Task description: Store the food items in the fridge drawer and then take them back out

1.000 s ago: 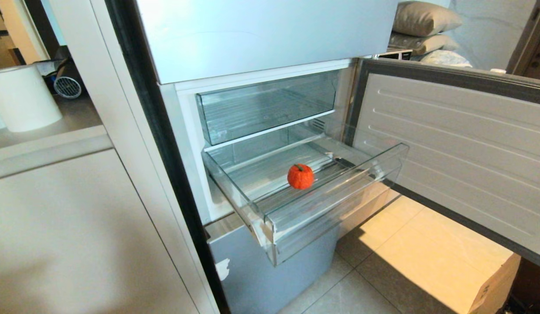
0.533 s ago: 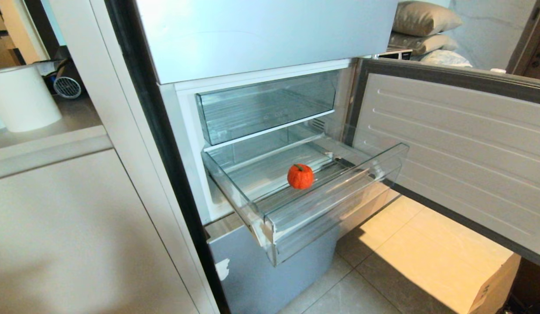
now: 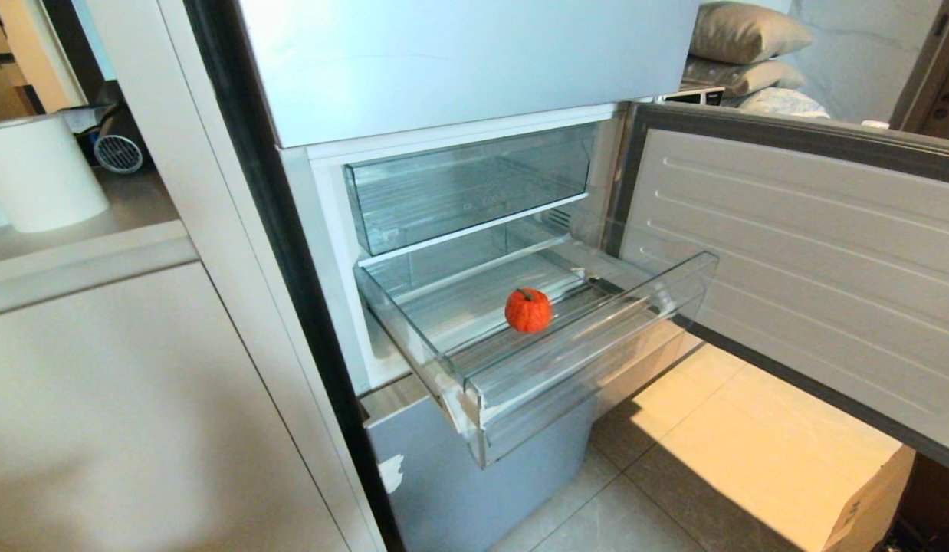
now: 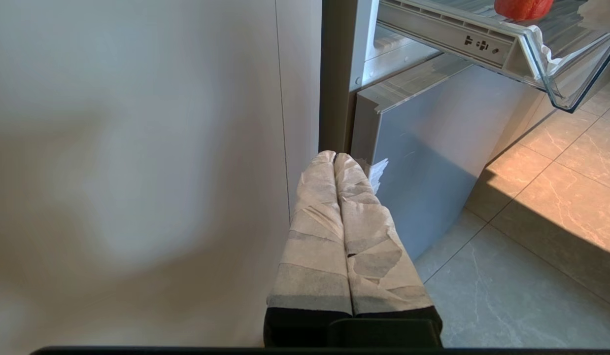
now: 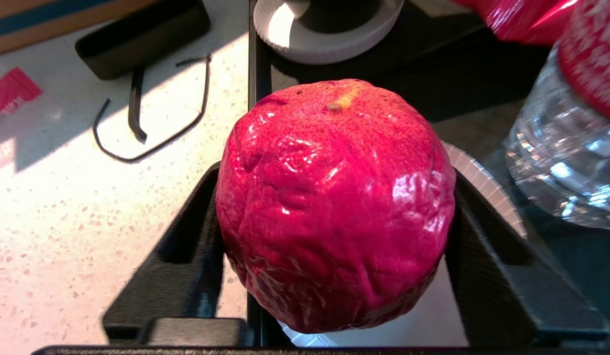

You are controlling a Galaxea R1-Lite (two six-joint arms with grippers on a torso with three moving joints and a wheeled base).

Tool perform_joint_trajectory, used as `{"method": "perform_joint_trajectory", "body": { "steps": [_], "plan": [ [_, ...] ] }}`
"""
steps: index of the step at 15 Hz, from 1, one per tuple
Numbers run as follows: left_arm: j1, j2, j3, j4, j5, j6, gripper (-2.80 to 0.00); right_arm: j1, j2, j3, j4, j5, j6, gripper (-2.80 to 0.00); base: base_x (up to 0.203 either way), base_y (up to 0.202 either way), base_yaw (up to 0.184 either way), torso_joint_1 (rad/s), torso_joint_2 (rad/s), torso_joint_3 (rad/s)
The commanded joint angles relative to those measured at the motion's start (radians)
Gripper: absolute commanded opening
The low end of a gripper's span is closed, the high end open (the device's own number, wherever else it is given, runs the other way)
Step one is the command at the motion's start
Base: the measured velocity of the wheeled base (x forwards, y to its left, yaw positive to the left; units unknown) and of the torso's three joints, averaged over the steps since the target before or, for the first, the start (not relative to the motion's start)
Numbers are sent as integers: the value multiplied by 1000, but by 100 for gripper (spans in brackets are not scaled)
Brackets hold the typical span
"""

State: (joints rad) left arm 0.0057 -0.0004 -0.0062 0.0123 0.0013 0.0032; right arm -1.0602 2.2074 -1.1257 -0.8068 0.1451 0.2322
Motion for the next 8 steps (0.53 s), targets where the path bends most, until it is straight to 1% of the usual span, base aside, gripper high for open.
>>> {"method": "perform_joint_trajectory", "body": {
  "steps": [1,3,4,6,8],
  "plan": [
    [0,0,0,0,0,0,-280,-3,-28,1,-3,-1,2,-280,0,0,0,0,0,0],
    [1,0,0,0,0,0,-280,-5,-45,14,0,2,5,-280,0,0,0,0,0,0],
    [0,0,0,0,0,0,-280,-8,-85,39,1,3,5,-280,0,0,0,0,0,0],
    [1,0,0,0,0,0,-280,-10,-184,101,13,3,4,-280,0,0,0,0,0,0],
    [0,0,0,0,0,0,-280,-10,-364,196,60,-3,-6,-280,0,0,0,0,0,0]
  ]
}}
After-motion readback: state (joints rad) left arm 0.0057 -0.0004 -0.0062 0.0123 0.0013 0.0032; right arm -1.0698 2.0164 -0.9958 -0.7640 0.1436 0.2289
